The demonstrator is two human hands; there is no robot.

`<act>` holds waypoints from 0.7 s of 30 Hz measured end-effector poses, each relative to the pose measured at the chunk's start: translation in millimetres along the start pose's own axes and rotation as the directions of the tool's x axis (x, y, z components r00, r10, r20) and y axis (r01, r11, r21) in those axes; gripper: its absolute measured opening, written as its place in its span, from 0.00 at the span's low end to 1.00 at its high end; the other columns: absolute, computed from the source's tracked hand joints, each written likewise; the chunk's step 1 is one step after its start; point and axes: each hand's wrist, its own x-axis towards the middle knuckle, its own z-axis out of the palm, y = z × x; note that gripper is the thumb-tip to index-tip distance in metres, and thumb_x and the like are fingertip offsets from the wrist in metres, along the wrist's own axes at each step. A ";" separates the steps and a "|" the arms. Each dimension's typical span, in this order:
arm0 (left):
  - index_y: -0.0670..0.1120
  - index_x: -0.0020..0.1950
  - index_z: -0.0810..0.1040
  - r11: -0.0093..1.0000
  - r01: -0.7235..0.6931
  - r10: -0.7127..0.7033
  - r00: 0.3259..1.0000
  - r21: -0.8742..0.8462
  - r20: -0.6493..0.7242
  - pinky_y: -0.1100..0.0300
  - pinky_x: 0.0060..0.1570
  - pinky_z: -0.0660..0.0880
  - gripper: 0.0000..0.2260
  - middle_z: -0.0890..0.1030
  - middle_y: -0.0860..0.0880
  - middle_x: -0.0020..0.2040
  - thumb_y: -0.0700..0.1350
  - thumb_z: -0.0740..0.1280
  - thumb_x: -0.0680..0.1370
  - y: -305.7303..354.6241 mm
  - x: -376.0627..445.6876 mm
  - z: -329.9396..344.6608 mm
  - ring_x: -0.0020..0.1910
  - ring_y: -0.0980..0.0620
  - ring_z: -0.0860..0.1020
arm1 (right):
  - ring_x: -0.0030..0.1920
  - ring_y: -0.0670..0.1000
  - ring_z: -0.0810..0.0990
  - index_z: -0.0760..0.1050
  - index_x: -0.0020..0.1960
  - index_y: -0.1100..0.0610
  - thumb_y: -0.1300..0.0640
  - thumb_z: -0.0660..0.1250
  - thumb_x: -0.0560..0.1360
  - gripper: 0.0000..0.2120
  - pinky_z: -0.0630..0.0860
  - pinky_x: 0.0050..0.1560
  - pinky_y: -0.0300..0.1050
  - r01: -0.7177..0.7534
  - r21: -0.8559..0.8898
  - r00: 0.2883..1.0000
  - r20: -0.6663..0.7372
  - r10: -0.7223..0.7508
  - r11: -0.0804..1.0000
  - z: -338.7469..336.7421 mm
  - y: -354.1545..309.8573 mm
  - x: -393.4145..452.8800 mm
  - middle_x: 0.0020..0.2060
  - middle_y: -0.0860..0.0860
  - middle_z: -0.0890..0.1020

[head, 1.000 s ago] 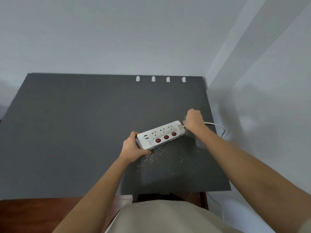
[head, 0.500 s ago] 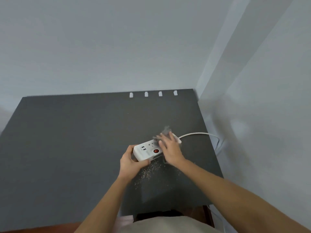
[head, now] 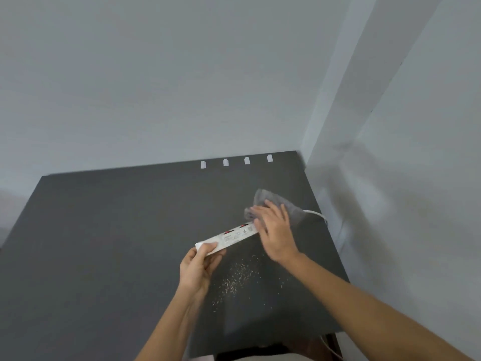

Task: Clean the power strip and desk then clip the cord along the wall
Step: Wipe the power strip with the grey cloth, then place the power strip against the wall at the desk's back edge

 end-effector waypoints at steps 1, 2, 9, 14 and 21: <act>0.36 0.54 0.74 1.000 -0.003 0.003 1.000 0.006 0.002 0.65 0.34 0.80 0.10 0.82 0.39 0.48 0.34 0.68 0.74 2.4 -0.9 -1.3 0.35 0.50 0.85 | 0.63 0.54 0.74 0.77 0.56 0.55 0.48 0.51 0.78 0.19 0.61 0.71 0.58 -0.176 0.030 0.982 -0.058 0.177 0.984 -7.4 10.5 9.8 0.56 0.53 0.81; 0.37 0.52 0.75 1.000 -0.004 0.004 1.000 0.013 0.007 0.65 0.34 0.80 0.08 0.82 0.38 0.49 0.34 0.68 0.74 4.6 -1.6 -1.4 0.35 0.49 0.85 | 0.56 0.57 0.78 0.78 0.52 0.57 0.48 0.50 0.78 0.20 0.69 0.64 0.58 -0.293 0.084 0.949 -0.093 0.301 0.952 -11.4 13.6 15.8 0.50 0.56 0.82; 0.38 0.54 0.74 0.992 -0.102 0.092 0.987 0.074 0.133 0.64 0.35 0.80 0.09 0.86 0.42 0.41 0.33 0.66 0.75 30.0 -4.4 -9.4 0.35 0.48 0.85 | 0.50 0.49 0.78 0.80 0.55 0.57 0.51 0.51 0.82 0.20 0.72 0.54 0.41 -0.167 0.279 0.986 0.023 0.168 0.946 -26.4 5.6 14.8 0.48 0.51 0.82; 0.37 0.57 0.73 0.986 -0.145 0.126 0.971 0.080 0.205 0.65 0.35 0.81 0.11 0.86 0.43 0.41 0.34 0.64 0.76 39.2 -1.7 -5.0 0.34 0.49 0.84 | 0.26 0.51 0.71 0.67 0.25 0.59 0.40 0.48 0.79 0.32 0.70 0.35 0.49 -0.283 0.197 0.953 0.171 0.252 0.939 -44.3 29.2 34.2 0.22 0.53 0.73; 0.36 0.64 0.70 0.933 -0.272 0.166 0.906 0.234 0.389 0.63 0.37 0.82 0.23 0.86 0.43 0.46 0.35 0.69 0.70 87.6 21.9 -9.0 0.38 0.48 0.85 | 0.23 0.49 0.73 0.81 0.34 0.60 0.31 0.47 0.75 0.38 0.73 0.31 0.48 -0.165 -0.055 0.968 0.185 0.172 0.985 -86.0 84.6 64.8 0.27 0.56 0.83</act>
